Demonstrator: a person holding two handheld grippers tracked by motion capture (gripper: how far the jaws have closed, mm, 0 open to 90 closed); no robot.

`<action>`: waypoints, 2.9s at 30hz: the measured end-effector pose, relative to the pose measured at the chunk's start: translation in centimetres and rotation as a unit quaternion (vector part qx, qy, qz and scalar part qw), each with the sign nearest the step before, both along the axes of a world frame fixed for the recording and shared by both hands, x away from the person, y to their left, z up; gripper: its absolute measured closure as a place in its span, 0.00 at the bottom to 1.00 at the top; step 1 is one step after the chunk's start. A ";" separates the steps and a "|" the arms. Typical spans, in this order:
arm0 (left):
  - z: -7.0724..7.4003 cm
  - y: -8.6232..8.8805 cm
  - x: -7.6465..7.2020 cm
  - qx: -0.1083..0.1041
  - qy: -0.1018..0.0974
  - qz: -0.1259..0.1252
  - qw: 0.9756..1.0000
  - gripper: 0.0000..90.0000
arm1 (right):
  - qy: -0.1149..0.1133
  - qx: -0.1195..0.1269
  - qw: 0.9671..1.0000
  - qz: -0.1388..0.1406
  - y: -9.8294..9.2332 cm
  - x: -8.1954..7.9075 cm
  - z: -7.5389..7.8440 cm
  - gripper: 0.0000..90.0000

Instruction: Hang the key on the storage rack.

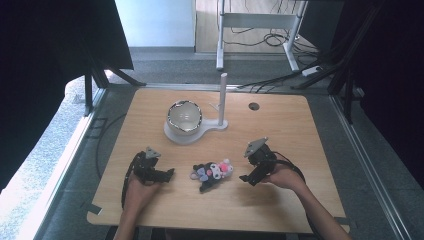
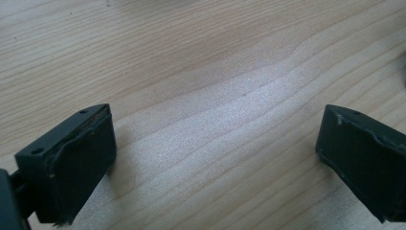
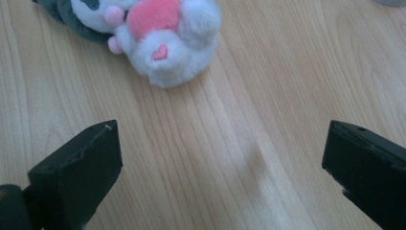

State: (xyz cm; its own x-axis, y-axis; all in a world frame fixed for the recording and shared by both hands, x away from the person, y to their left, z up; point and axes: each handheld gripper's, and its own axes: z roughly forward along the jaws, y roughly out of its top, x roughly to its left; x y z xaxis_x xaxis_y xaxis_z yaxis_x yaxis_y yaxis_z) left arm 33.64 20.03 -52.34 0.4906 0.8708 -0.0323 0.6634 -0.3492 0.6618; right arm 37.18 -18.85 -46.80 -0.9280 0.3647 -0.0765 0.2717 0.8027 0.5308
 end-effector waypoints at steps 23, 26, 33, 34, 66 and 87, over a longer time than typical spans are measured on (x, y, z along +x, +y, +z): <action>0.0 0.0 0.0 -0.002 -0.001 0.001 1.000 0.00 | 0.014 -0.069 0.991 0.114 6.0 1.5 0.7 0.12; 0.0 0.0 0.0 -0.001 -0.001 0.001 1.000 0.00 | 0.014 -0.086 0.988 0.130 6.9 1.5 0.8 0.13; 0.0 0.0 0.0 -0.001 -0.001 0.001 1.000 0.00 | 0.020 -0.130 0.977 0.166 8.7 1.7 0.7 0.15; 0.0 0.0 0.0 -0.001 -0.001 0.001 1.000 0.00 | 0.020 -0.136 0.976 0.170 9.0 1.7 0.7 0.15; 0.0 0.0 0.0 -0.001 0.000 0.001 1.000 0.00 | 0.084 -0.187 0.963 0.176 10.5 2.5 1.7 0.48; 0.0 0.0 0.0 0.000 -0.001 0.000 1.000 0.00 | 0.086 -0.149 0.978 0.117 6.2 4.3 6.1 0.48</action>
State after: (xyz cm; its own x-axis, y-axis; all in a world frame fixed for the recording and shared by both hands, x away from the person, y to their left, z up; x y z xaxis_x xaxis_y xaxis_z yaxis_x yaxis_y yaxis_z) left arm 33.66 20.03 -52.34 0.4908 0.8707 -0.0313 0.6626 -0.3497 0.6623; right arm 41.46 -12.68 -40.71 -0.9918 0.1269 0.0179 0.1276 0.9656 0.2264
